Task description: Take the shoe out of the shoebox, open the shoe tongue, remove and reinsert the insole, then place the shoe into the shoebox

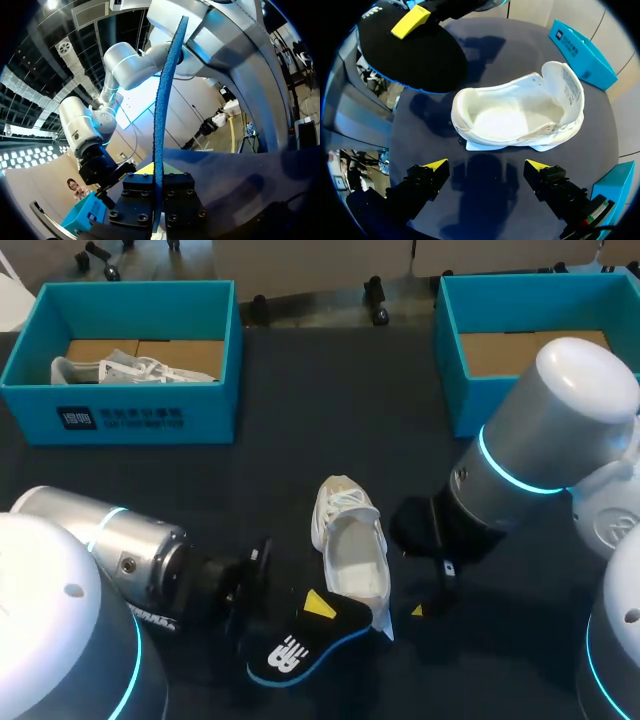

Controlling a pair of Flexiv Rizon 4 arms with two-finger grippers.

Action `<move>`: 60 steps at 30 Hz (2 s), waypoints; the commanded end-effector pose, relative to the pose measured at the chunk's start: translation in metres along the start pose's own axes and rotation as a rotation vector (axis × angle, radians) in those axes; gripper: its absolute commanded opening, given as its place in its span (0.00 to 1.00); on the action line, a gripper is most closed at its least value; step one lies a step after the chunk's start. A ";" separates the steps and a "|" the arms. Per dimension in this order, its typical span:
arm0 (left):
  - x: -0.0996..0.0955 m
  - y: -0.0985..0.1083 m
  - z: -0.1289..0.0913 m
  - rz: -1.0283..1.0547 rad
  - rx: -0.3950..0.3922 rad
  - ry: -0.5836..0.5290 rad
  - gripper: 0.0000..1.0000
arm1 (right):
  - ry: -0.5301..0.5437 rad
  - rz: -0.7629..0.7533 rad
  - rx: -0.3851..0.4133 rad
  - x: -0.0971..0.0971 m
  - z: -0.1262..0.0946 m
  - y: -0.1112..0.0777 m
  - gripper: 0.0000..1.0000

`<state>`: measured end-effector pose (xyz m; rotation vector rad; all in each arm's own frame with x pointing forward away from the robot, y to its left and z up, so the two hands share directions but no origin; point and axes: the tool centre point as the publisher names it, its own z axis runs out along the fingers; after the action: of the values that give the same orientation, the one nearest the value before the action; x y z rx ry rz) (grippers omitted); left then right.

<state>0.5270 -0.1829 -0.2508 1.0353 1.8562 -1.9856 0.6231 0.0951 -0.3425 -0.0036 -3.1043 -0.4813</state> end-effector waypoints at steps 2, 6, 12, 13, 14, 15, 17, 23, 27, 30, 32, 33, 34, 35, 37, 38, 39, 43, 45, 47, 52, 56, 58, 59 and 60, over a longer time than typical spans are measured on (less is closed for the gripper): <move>-0.002 -0.005 -0.005 0.002 -0.002 -0.003 0.00 | 0.003 0.005 0.029 -0.007 0.000 0.008 1.00; -0.004 -0.007 -0.006 0.003 0.002 -0.008 0.00 | 0.005 0.010 0.046 -0.012 -0.002 0.009 1.00; -0.008 -0.008 -0.005 -0.001 -0.001 -0.014 0.00 | 0.021 0.011 0.055 -0.018 -0.001 0.010 1.00; -0.008 -0.008 -0.004 -0.002 0.000 -0.014 0.00 | 0.025 0.015 0.057 -0.018 0.000 0.010 1.00; -0.009 -0.008 -0.003 -0.002 0.000 -0.014 0.00 | 0.025 0.015 0.056 -0.019 0.000 0.010 1.00; -0.009 -0.009 -0.002 -0.001 0.001 -0.015 0.00 | 0.025 0.016 0.056 -0.019 0.001 0.009 1.00; -0.009 -0.009 0.001 0.002 0.000 -0.016 0.00 | 0.028 0.025 0.053 -0.020 0.002 0.008 1.00; -0.011 -0.011 0.007 0.008 -0.004 -0.022 0.00 | 0.029 0.027 0.050 -0.020 0.003 0.008 1.00; -0.012 -0.012 0.011 0.016 -0.007 -0.034 0.00 | 0.029 0.027 0.050 -0.020 0.003 0.008 1.00; -0.014 -0.011 0.016 0.025 -0.011 -0.045 0.00 | 0.029 0.027 0.050 -0.020 0.003 0.008 1.00; -0.015 -0.008 0.019 0.027 -0.018 -0.055 0.00 | 0.029 0.027 0.050 -0.020 0.003 0.008 1.00; -0.015 -0.006 0.020 0.024 -0.026 -0.058 0.00 | 0.029 0.027 0.050 -0.020 0.003 0.008 1.00; -0.016 -0.004 0.022 0.023 -0.043 -0.062 0.00 | 0.029 0.027 0.050 -0.020 0.003 0.008 1.00; -0.016 -0.003 0.023 0.017 -0.048 -0.068 0.00 | 0.029 0.027 0.050 -0.020 0.003 0.008 1.00; -0.017 -0.002 0.023 0.011 -0.057 -0.074 0.00 | 0.029 0.027 0.050 -0.020 0.003 0.008 1.00; -0.017 -0.002 0.023 0.011 -0.057 -0.074 0.00 | 0.029 0.027 0.050 -0.020 0.003 0.008 1.00; -0.017 -0.002 0.023 0.011 -0.057 -0.074 0.00 | 0.029 0.027 0.050 -0.020 0.003 0.008 1.00; -0.017 -0.002 0.023 0.011 -0.057 -0.074 0.00 | 0.029 0.027 0.050 -0.020 0.003 0.008 1.00; -0.017 -0.002 0.023 0.011 -0.057 -0.074 0.00 | 0.029 0.027 0.050 -0.020 0.003 0.008 1.00; -0.017 -0.002 0.023 0.011 -0.057 -0.074 0.00 | 0.029 0.027 0.050 -0.020 0.003 0.008 1.00; -0.026 0.007 0.028 -0.025 -0.054 -0.121 0.00 | 0.029 0.027 0.050 -0.020 0.003 0.008 1.00; -0.034 0.011 0.033 -0.035 -0.052 -0.157 0.00 | 0.029 0.027 0.050 -0.020 0.003 0.008 1.00; -0.035 0.013 0.036 -0.039 -0.053 -0.160 0.00 | 0.029 0.027 0.050 -0.020 0.003 0.008 1.00; -0.035 0.013 0.036 -0.042 -0.055 -0.164 0.00 | 0.029 0.027 0.050 -0.020 0.003 0.008 1.00; -0.036 0.014 0.037 -0.044 -0.056 -0.166 0.00 | 0.029 0.027 0.050 -0.020 0.003 0.008 1.00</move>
<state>0.5478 -0.2191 -0.2376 0.7993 1.8496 -1.9664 0.6437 0.1033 -0.3413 -0.0374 -3.0802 -0.4000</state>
